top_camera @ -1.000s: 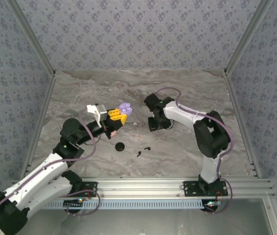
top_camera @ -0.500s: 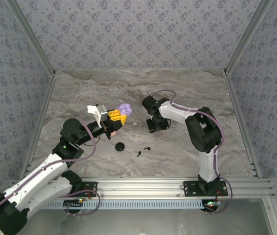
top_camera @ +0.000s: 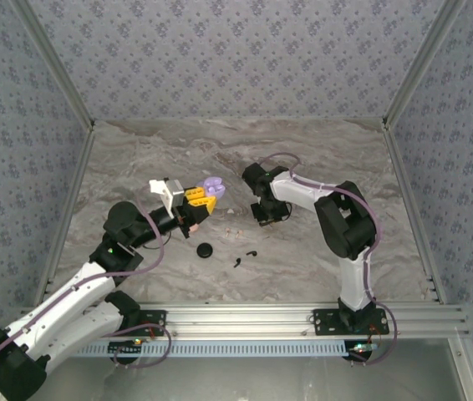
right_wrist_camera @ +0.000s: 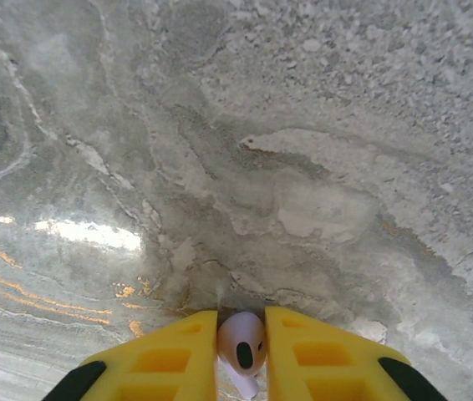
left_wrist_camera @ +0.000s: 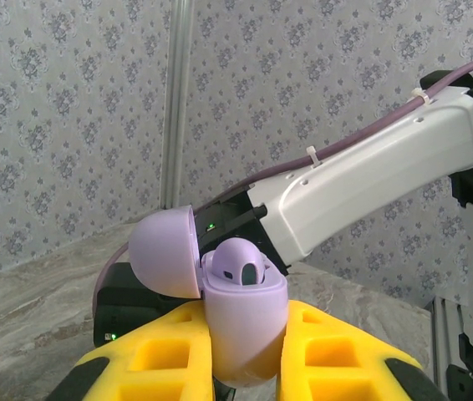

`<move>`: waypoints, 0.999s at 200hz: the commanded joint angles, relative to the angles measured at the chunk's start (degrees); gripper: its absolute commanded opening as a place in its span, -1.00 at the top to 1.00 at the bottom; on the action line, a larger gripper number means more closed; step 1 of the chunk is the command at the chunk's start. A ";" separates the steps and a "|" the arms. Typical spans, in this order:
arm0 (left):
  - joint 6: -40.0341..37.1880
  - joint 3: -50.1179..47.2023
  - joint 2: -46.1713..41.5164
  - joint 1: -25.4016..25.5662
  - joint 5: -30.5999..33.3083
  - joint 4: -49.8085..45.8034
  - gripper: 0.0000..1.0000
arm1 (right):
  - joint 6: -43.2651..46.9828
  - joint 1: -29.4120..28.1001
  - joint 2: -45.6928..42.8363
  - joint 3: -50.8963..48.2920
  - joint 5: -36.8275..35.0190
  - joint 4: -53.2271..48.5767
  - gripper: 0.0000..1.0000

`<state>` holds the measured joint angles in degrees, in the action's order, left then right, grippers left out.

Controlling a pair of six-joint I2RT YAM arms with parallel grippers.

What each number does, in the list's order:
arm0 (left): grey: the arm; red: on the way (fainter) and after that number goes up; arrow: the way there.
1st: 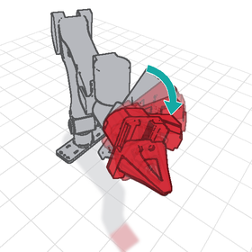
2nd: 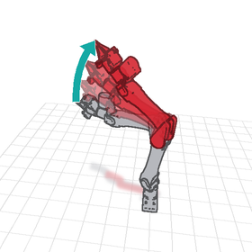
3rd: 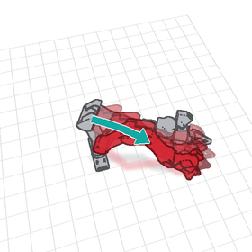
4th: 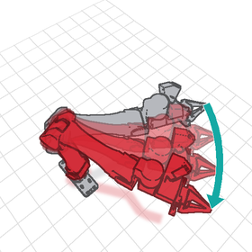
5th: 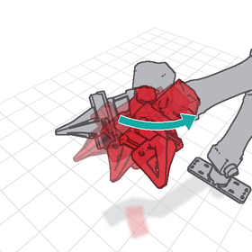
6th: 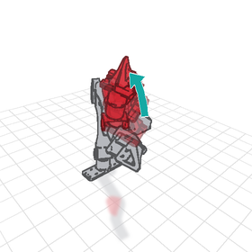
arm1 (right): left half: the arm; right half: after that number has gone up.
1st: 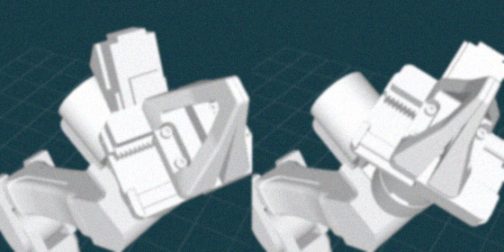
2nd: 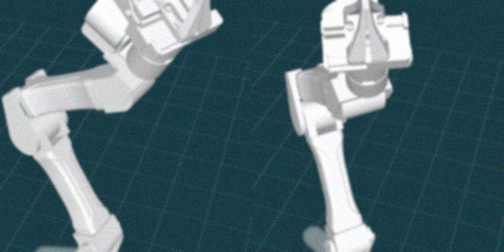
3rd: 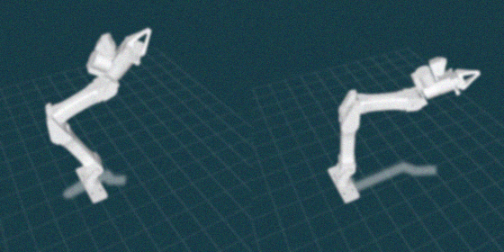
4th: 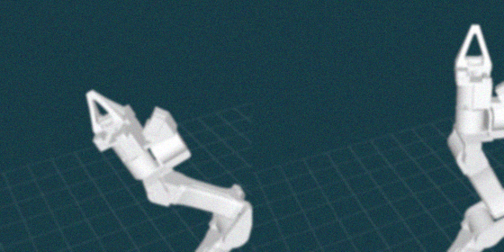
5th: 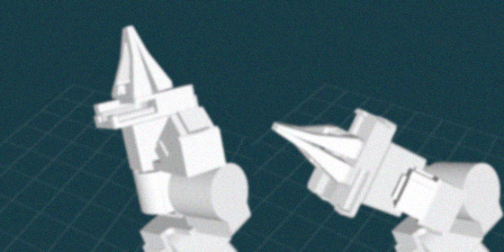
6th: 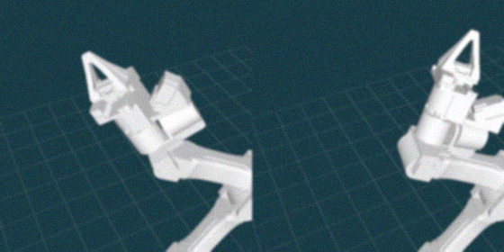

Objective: Insert the wireless bluetooth earbuds into the charging case

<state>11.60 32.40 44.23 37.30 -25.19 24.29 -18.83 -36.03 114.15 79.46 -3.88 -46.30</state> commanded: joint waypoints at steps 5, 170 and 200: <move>-0.75 0.43 -0.97 0.25 0.40 0.89 1.00 | 0.84 0.40 -4.99 -2.06 0.26 3.15 0.62; 4.64 6.37 9.76 3.27 -3.37 12.95 1.00 | -15.34 4.94 -58.50 -23.52 28.93 51.99 0.62; 4.19 6.87 10.77 4.86 -2.69 13.22 1.00 | -16.41 1.88 -59.06 -22.52 30.10 53.54 0.61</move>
<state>15.75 36.80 54.61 40.95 -27.40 33.80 -32.01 -31.86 55.72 56.53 23.40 2.04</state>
